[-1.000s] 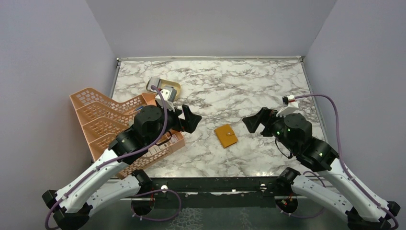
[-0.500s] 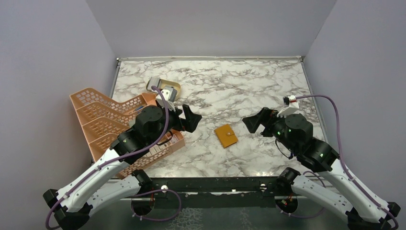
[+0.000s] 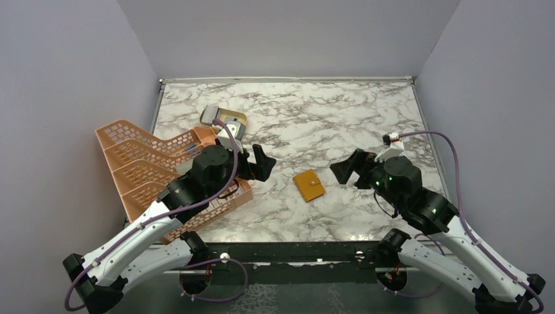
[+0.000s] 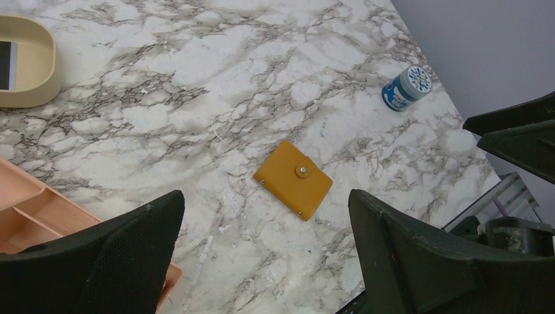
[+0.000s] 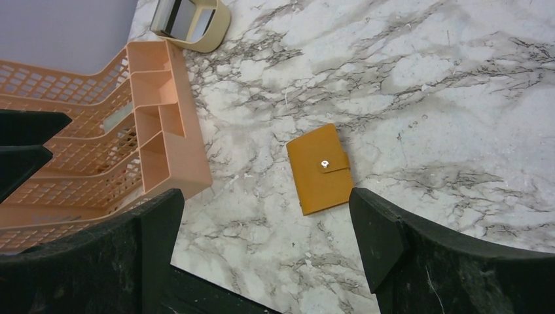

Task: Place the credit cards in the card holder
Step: Reset both arms

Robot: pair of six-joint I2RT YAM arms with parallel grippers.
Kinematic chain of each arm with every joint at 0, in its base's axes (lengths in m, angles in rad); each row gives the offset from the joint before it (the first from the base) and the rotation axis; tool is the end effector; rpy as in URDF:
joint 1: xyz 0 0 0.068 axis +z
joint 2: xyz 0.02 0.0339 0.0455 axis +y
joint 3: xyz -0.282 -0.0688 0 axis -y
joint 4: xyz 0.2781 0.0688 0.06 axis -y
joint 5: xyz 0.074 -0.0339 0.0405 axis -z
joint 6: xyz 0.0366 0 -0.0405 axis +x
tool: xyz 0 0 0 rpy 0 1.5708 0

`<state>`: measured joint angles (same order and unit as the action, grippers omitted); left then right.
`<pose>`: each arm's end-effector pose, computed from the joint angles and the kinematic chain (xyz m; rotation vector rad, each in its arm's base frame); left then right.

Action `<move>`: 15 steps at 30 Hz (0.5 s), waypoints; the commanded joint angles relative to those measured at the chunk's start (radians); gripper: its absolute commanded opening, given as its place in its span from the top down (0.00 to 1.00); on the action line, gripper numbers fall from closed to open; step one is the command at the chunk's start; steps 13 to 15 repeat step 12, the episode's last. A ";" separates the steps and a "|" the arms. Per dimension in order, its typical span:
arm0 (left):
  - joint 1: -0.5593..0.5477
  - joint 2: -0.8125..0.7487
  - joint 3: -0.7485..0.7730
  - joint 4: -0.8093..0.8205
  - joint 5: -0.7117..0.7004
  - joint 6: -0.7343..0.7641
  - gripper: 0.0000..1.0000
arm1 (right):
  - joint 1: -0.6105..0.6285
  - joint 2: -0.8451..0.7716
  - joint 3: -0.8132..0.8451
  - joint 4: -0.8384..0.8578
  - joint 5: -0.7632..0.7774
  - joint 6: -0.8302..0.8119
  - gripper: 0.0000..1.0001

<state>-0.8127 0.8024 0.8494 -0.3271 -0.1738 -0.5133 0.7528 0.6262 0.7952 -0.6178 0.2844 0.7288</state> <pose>0.1454 -0.1443 0.3588 0.1612 1.9096 -0.7548 0.1193 0.0977 0.3373 0.1601 2.0564 0.6541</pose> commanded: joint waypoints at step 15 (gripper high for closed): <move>0.001 -0.024 0.089 0.029 -0.019 0.032 0.01 | 0.005 0.017 0.147 -0.024 0.040 -0.042 0.00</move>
